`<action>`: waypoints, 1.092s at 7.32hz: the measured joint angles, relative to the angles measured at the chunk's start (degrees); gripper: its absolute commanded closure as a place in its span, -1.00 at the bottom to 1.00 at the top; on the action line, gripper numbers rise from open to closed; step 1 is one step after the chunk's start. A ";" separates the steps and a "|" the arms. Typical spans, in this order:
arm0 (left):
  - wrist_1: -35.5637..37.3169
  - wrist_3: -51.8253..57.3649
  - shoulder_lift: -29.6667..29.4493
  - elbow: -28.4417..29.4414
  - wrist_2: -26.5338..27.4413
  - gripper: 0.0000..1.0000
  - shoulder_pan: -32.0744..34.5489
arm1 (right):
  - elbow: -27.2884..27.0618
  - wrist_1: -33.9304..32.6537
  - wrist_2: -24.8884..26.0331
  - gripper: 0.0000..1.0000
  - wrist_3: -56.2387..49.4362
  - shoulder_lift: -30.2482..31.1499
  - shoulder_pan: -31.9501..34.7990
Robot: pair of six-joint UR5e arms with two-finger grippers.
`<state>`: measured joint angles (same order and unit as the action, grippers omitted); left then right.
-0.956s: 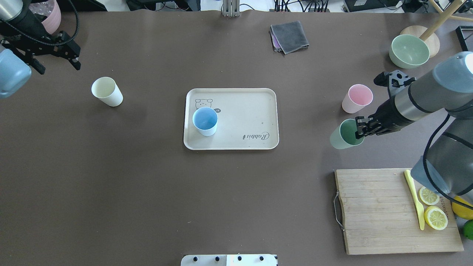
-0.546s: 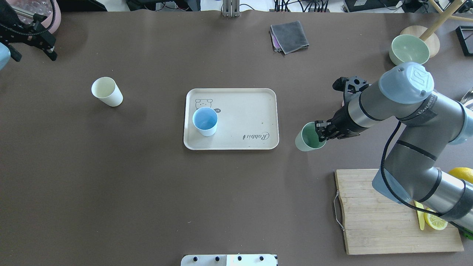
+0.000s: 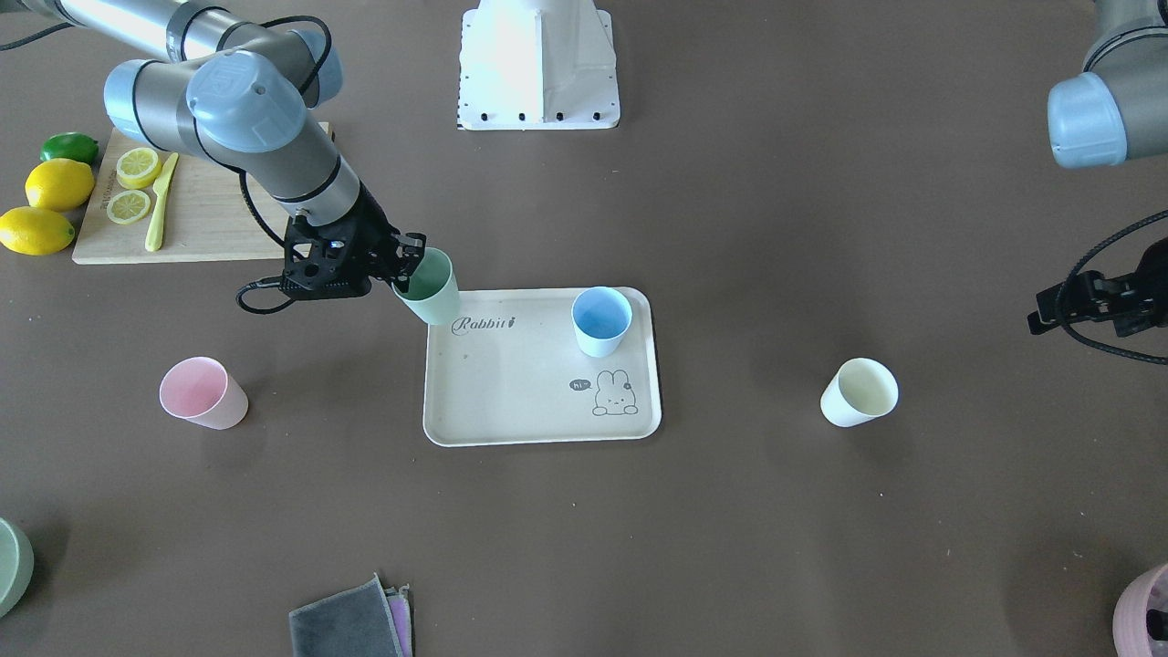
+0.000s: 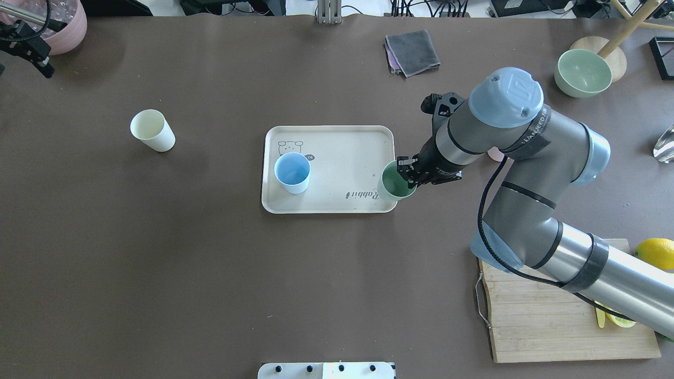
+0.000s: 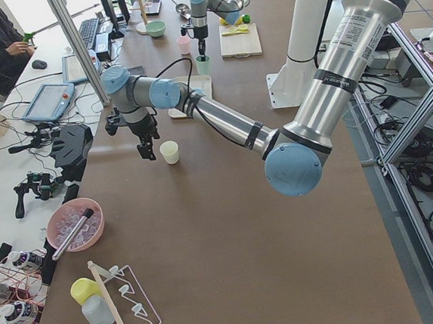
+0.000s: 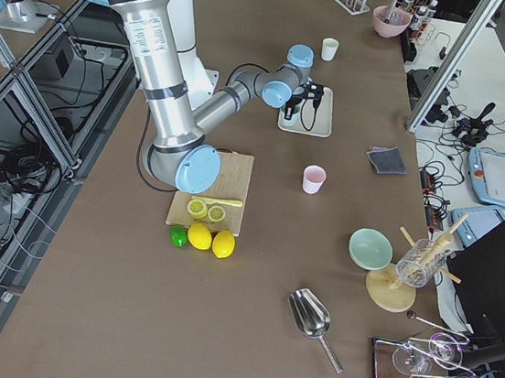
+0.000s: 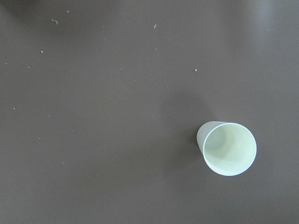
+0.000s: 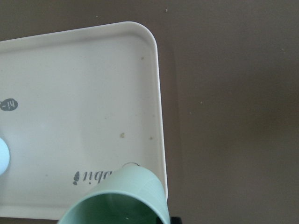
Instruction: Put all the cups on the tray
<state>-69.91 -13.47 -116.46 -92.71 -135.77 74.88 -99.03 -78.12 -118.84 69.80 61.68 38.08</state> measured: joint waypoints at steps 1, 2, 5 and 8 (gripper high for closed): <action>-0.03 0.91 0.00 0.59 0.02 -0.96 0.40 | 1.93 0.07 1.25 1.00 0.53 -2.07 -0.95; -0.09 1.26 0.00 1.04 0.00 -0.96 0.54 | 3.30 0.01 1.82 1.00 0.91 -3.56 -1.72; -0.47 1.72 -0.07 2.53 -0.04 -0.96 0.61 | 3.20 -0.23 2.10 1.00 2.84 -3.94 -3.79; -0.42 2.44 -0.14 2.81 -0.11 -0.97 0.62 | 3.04 -0.28 2.31 1.00 2.98 -3.80 -3.34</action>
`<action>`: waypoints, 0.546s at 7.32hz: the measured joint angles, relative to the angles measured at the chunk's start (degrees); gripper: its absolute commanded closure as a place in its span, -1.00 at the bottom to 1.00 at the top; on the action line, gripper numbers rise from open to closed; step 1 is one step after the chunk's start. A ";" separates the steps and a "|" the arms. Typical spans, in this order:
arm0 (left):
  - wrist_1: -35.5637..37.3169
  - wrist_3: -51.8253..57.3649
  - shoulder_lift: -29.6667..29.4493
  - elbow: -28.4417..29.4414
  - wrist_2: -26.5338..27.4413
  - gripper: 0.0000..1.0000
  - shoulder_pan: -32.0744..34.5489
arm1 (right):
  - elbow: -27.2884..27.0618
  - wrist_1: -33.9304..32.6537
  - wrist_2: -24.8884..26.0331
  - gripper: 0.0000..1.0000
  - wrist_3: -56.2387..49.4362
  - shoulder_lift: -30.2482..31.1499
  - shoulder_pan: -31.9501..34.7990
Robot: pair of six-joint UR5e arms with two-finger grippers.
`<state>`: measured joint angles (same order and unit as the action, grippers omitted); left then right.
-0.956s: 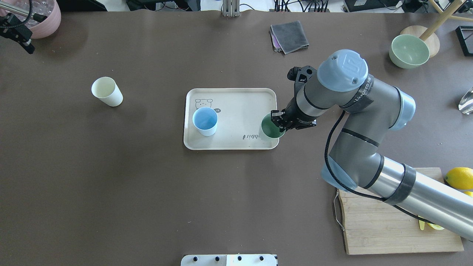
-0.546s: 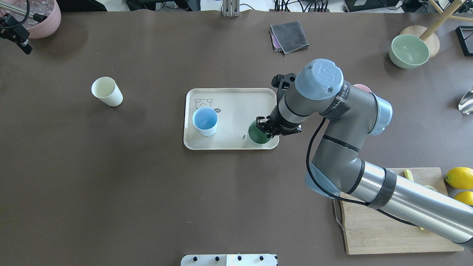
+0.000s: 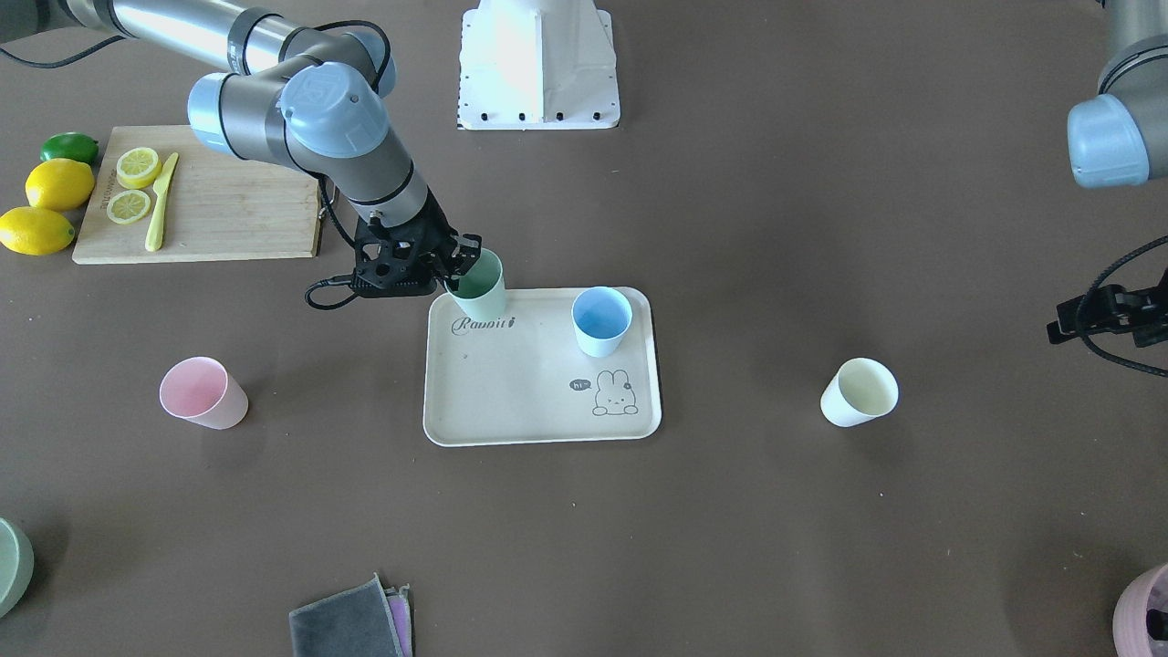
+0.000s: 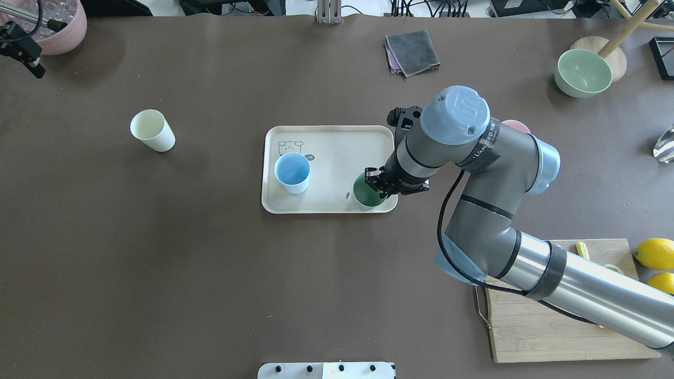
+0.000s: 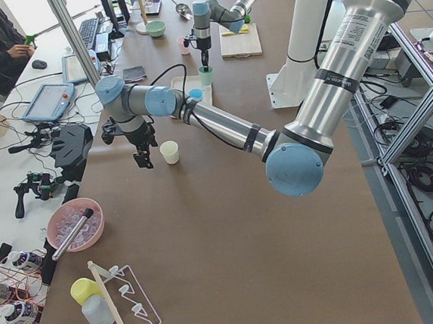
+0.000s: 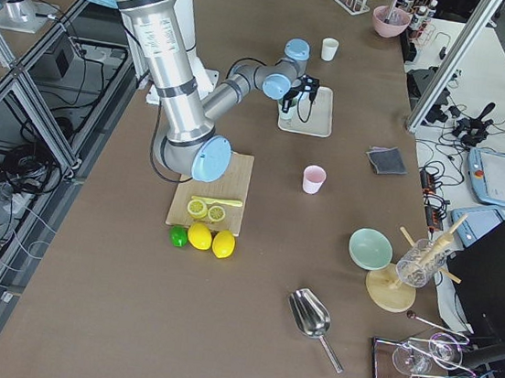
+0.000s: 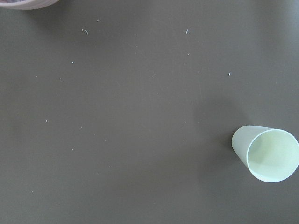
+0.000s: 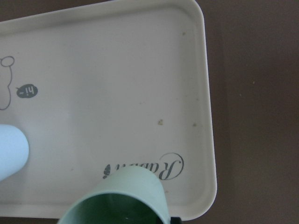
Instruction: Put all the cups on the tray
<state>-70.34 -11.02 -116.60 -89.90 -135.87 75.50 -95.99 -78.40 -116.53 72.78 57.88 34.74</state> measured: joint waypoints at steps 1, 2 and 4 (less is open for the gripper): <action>-0.03 0.03 -0.02 0.04 -0.01 -0.96 0.00 | 0.19 0.00 0.49 1.00 0.00 0.00 -0.03; -0.05 0.06 -0.03 0.11 -0.01 -0.96 0.00 | 0.39 0.00 1.27 -0.98 -0.01 0.00 -0.27; -0.25 0.14 -0.03 0.51 0.01 -0.96 0.03 | 0.51 0.09 2.47 -1.00 -0.04 -0.11 -0.72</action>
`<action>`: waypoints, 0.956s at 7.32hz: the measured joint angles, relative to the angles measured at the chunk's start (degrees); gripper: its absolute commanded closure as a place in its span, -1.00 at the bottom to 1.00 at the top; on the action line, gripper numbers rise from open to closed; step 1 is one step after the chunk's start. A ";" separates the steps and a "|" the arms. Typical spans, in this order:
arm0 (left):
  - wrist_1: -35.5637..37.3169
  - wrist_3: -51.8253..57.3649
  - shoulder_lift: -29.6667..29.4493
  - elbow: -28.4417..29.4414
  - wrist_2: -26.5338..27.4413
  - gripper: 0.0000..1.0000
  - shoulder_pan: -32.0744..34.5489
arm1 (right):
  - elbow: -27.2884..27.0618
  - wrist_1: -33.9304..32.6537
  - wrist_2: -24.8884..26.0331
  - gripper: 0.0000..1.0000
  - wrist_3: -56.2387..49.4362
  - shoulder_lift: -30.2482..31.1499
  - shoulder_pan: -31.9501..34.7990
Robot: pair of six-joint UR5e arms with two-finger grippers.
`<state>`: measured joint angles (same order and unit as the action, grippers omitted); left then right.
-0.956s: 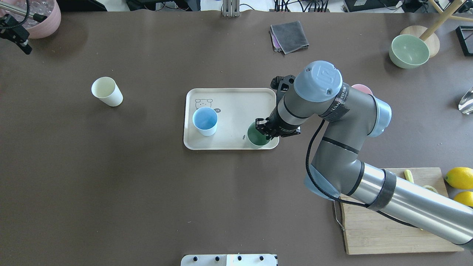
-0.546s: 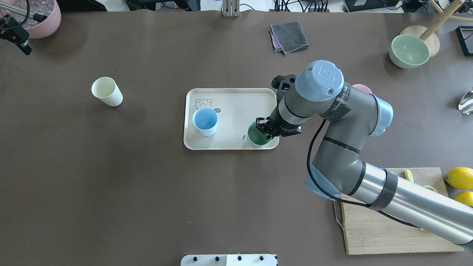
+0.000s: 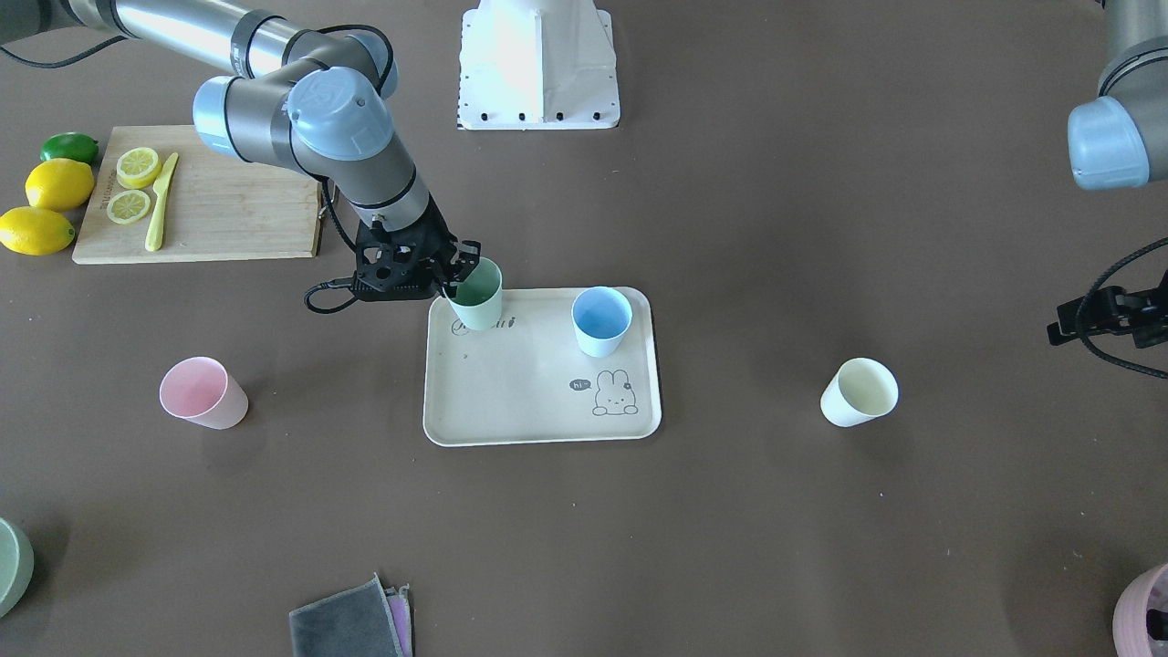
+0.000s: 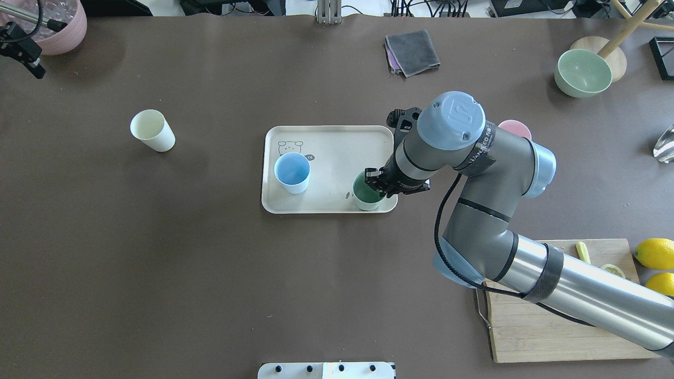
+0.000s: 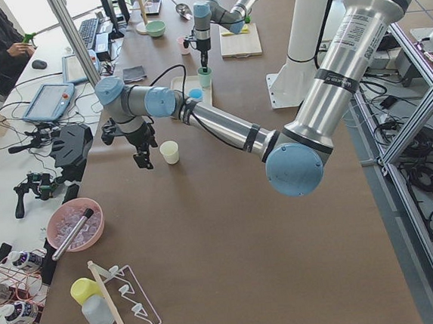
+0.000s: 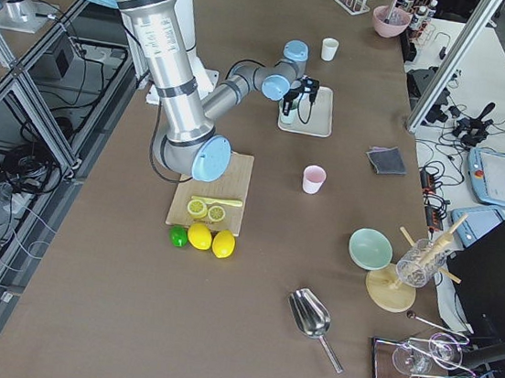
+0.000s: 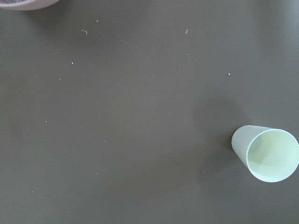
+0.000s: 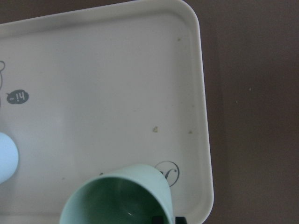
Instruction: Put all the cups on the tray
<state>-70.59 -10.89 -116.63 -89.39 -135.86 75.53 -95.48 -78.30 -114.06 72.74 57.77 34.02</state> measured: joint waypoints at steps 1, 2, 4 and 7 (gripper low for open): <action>-0.59 0.14 0.00 0.59 0.04 -0.96 0.19 | -0.22 0.05 0.00 -1.00 -0.07 -0.11 0.21; -1.42 1.00 0.00 1.82 0.04 -0.96 0.54 | -0.67 -0.03 -0.46 -1.00 -0.11 -0.24 0.85; -2.67 3.76 0.01 4.40 -0.01 -0.96 1.37 | -1.69 -0.54 -4.28 -1.00 -0.44 0.03 4.25; -8.96 2.45 1.41 7.52 0.75 -0.97 0.99 | -3.37 -1.73 -11.25 -1.00 -5.55 3.25 11.98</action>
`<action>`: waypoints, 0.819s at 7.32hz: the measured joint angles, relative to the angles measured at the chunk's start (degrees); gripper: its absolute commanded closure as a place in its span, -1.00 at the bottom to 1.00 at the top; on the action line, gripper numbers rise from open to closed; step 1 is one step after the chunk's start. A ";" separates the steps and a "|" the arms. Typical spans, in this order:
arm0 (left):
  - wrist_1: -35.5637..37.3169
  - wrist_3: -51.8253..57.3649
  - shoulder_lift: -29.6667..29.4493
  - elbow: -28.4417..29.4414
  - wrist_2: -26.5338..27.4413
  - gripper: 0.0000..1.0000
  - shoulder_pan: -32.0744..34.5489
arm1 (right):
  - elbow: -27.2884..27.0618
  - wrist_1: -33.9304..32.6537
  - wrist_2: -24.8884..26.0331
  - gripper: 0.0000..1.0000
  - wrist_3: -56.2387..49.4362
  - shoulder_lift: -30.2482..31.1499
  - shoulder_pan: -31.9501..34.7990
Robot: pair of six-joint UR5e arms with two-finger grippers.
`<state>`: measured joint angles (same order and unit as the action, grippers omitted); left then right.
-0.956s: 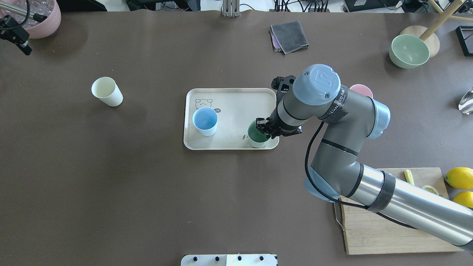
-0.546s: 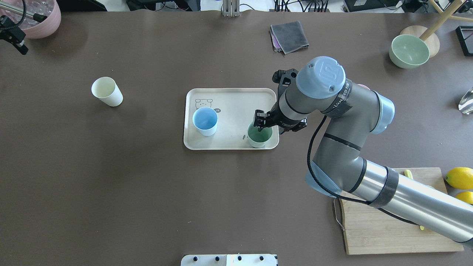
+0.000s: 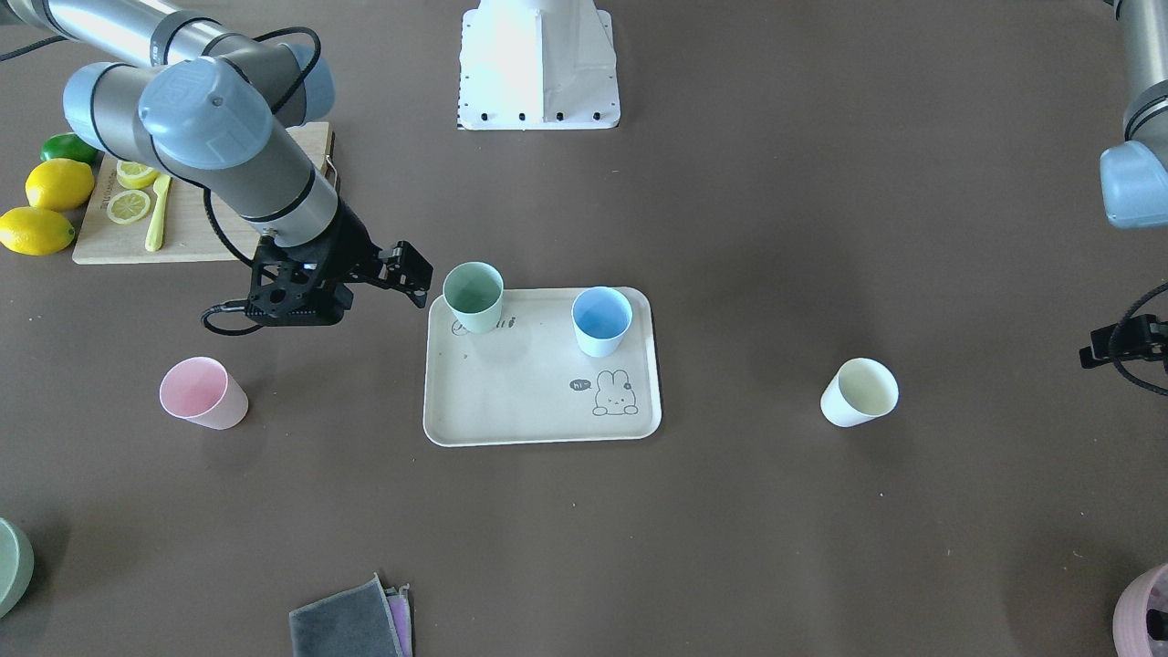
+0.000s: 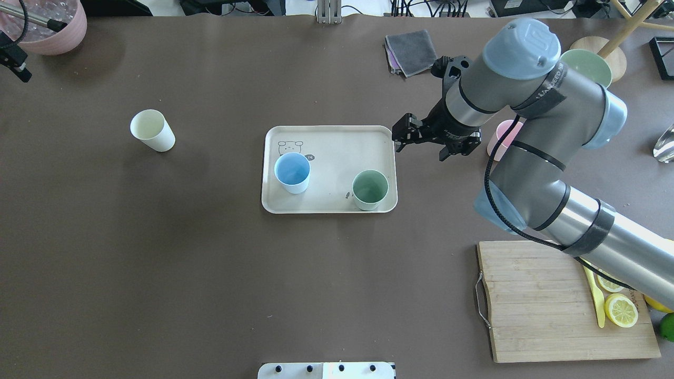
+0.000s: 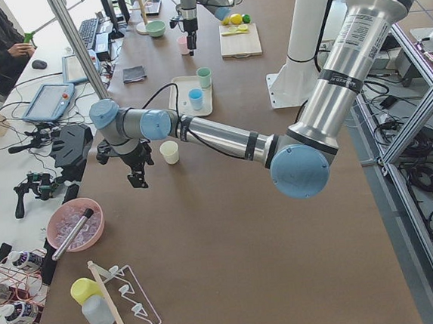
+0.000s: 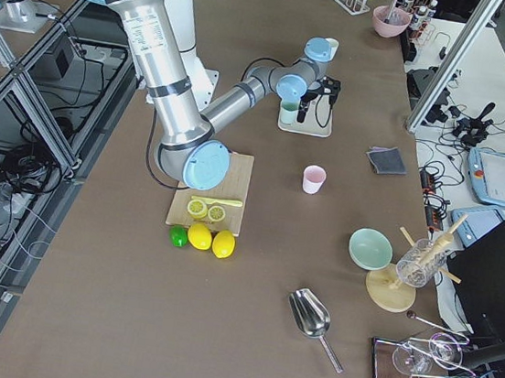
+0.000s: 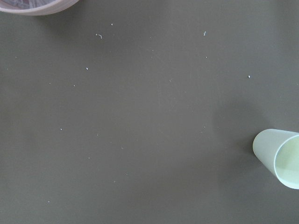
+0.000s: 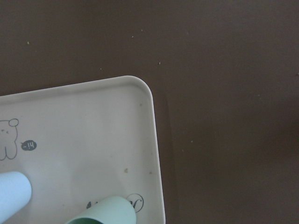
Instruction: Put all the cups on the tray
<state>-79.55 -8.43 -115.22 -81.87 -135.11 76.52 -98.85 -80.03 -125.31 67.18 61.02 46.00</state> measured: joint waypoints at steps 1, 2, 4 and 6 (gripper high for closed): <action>-3.41 -4.41 0.92 -0.23 0.94 -0.97 -1.33 | -0.76 -0.08 -1.46 -1.00 -2.56 1.69 2.16; -7.44 -9.92 2.54 -1.17 1.44 -0.97 -3.20 | -1.61 -0.11 -2.35 -1.00 -4.63 3.32 3.72; -14.40 -21.38 4.69 -3.55 2.16 -0.97 -7.92 | -3.02 -0.12 -2.99 -1.00 -8.21 5.85 5.63; -16.66 -29.55 5.26 -6.81 4.18 -0.97 -12.88 | -3.29 -0.14 -3.17 -1.00 -10.83 7.54 6.71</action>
<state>-96.21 -37.98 -109.96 -88.69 -130.93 63.64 -102.15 -80.18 -128.48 56.35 68.55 52.71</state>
